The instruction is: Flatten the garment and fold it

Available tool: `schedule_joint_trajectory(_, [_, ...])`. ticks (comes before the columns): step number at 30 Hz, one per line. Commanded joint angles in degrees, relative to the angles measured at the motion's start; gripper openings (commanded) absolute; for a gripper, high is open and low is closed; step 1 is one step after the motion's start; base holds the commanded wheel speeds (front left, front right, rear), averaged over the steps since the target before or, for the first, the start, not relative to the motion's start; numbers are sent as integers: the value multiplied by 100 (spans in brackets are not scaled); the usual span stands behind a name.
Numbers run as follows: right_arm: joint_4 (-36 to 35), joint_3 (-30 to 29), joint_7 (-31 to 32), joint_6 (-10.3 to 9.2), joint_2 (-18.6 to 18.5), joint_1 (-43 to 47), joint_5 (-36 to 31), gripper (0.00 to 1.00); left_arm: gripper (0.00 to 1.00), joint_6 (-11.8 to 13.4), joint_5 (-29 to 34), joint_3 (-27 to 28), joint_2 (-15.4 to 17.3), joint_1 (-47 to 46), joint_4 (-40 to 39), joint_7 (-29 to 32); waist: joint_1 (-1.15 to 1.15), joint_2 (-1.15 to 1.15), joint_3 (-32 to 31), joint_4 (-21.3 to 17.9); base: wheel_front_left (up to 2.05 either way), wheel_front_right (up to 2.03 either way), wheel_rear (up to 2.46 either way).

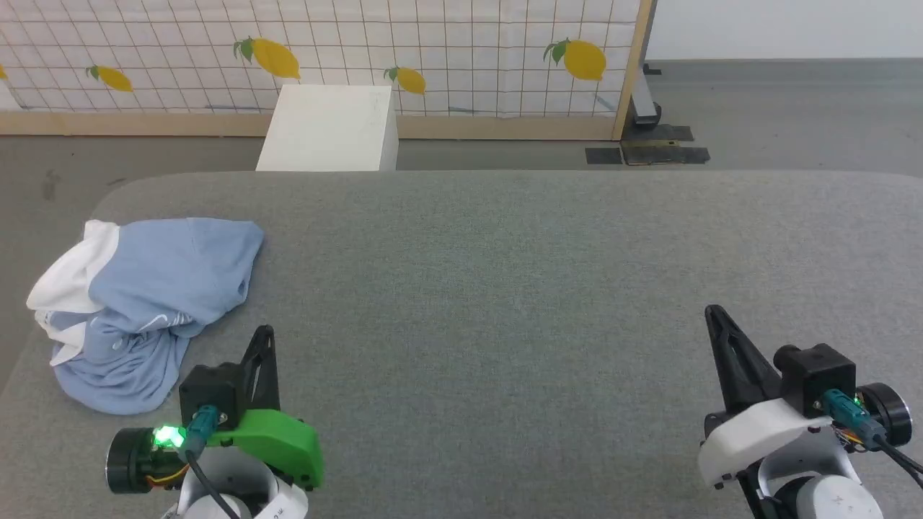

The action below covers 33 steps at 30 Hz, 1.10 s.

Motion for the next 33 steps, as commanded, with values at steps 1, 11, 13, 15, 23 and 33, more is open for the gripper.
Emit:
schedule_joint_trajectory(1, [-30, 8, 1, -9, 7, 82, -36, 0, 0, -6, 58, 17, -30, 69, -14, 8, 0, 0, 0, 0, 0, 0, 0])
schedule_joint_trajectory(11, [-30, 8, 1, -9, 7, 82, -36, 0, 0, -6, 58, 17, -30, 69, -14, 8, 0, 0, 0, 0, 0, 0, 0])
schedule_joint_trajectory(13, [-30, 8, 1, -9, 7, 82, -36, 0, 0, -6, 58, 17, -30, 69, -14, 8, 0, 0, 0, 0, 0, 0, 0])
schedule_joint_trajectory(15, [-30, 8, 1, -9, 7, 82, -36, 0, 0, -6, 58, 17, -30, 69, -14, 8, 0, 0, 0, 0, 0, 0, 0])
schedule_joint_trajectory(23, [-30, 8, 1, -9, 7, 82, -36, 0, 0, -6, 58, 17, -30, 69, -14, 8, 0, 0, 0, 0, 0, 0, 0])
schedule_joint_trajectory(33, [-30, 8, 1, -9, 7, 82, -36, 0, 0, -6, 58, 17, -30, 69, -14, 8, 0, 0, 0, 0, 0, 0, 0])
